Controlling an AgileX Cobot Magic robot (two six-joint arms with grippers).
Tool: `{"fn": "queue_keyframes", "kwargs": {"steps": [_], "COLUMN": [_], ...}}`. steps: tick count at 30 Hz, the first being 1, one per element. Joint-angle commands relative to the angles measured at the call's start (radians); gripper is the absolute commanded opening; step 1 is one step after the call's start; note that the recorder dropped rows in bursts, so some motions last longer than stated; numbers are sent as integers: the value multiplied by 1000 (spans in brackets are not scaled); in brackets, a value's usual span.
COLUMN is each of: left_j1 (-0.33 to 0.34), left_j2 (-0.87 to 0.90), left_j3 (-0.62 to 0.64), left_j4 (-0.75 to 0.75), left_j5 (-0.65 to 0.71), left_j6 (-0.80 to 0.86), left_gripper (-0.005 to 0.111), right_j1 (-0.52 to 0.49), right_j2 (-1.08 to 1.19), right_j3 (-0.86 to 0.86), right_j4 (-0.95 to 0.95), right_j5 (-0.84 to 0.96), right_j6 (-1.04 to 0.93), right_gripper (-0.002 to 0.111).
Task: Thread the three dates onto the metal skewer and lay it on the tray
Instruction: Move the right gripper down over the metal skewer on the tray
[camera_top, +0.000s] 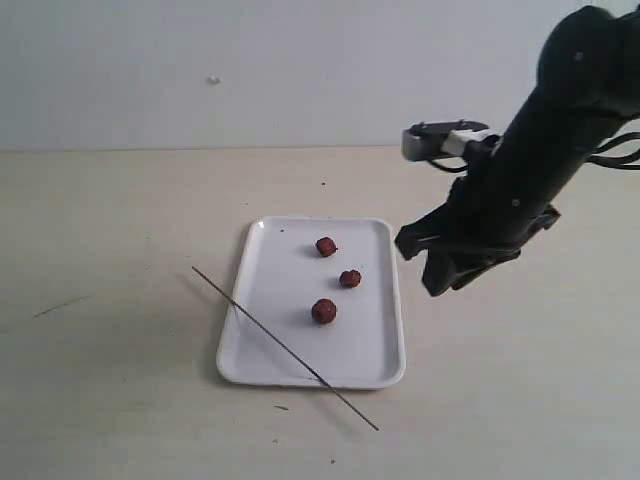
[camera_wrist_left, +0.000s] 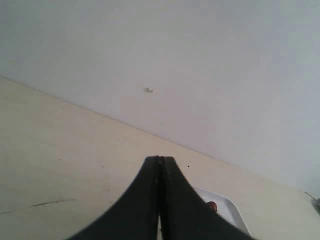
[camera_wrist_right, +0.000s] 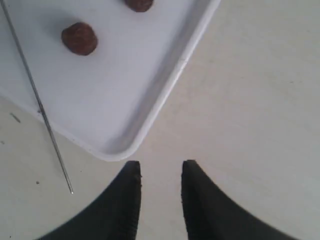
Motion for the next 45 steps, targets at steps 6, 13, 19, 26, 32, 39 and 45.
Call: {"fn": "queue_keyframes", "kwargs": {"steps": [6,13,19,26,32,39,45], "left_j1": [2,2,2,2,2,2,2], "left_j2": [-4,-4,-4,-4,-4,-4,-4], "left_j3": [4,4,4,4,4,4,4], "left_j4": [-7,-7,-7,-7,-7,-7,-7], "left_j5": [2,2,2,2,2,2,2], "left_j6": [3,3,3,3,3,3,3], "left_gripper": [0,0,0,0,0,0,0], "right_j1": [171,263,303,326,337,337,337], "right_j2": [134,199,253,297,313,315,315], "right_j3": [-86,-155,-193,-218,-218,-218,-218], "right_j4": [-89,-89,-89,-100,-161,-155,-155], "right_j5": [15,10,-30,-37,-69,-60,-57], "right_j6": [-69,-74,-73,-73,-11,-6,13], "right_gripper": [45,46,46,46,46,46,46]}}
